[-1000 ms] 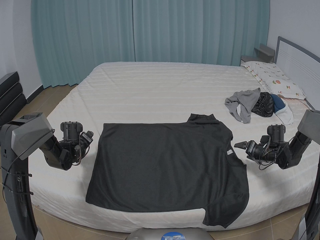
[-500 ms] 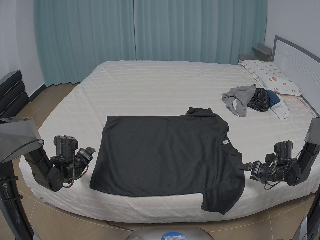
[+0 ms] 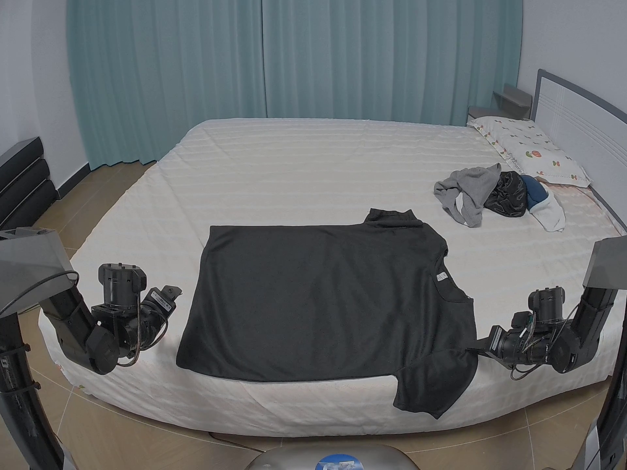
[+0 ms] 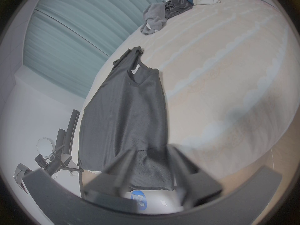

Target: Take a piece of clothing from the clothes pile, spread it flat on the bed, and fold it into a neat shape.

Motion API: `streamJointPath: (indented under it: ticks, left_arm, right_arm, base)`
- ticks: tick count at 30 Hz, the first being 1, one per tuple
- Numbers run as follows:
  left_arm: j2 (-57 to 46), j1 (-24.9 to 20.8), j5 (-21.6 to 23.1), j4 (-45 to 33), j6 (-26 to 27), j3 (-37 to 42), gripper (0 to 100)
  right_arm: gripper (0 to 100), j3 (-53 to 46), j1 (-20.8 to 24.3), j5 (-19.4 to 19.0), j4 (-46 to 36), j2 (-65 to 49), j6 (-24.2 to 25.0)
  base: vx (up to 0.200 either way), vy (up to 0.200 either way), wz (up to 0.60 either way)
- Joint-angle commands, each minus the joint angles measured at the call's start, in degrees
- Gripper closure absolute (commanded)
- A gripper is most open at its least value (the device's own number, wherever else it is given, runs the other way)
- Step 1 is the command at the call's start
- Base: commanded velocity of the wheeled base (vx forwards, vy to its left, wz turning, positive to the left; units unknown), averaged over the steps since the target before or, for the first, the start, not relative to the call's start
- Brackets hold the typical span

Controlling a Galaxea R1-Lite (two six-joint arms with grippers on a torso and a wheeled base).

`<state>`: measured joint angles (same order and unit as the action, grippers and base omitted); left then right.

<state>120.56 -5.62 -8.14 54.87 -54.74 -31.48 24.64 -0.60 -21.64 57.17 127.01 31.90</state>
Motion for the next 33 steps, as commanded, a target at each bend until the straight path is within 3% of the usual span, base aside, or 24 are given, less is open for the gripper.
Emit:
streamJointPath:
  ticks: [1,13,33]
  left_arm:
    - [-0.2,0.0,-0.1,0.0,0.0,0.2,0]
    - [-1.9,-0.7,-0.1,-0.6,0.4,2.5,0]
    - [-0.9,-2.3,0.0,-4.2,1.5,3.9,0]
  right_arm:
    - [100,-0.3,0.2,0.3,0.0,1.7,-0.3]
    - [100,-4.4,-2.2,0.4,-0.6,-3.3,-0.8]
    - [100,-6.7,-2.7,0.5,-0.7,-3.2,-3.3]
  base:
    - [0.0,0.0,0.0]
    - [0.0,0.0,0.0]
    - [0.0,0.0,0.0]
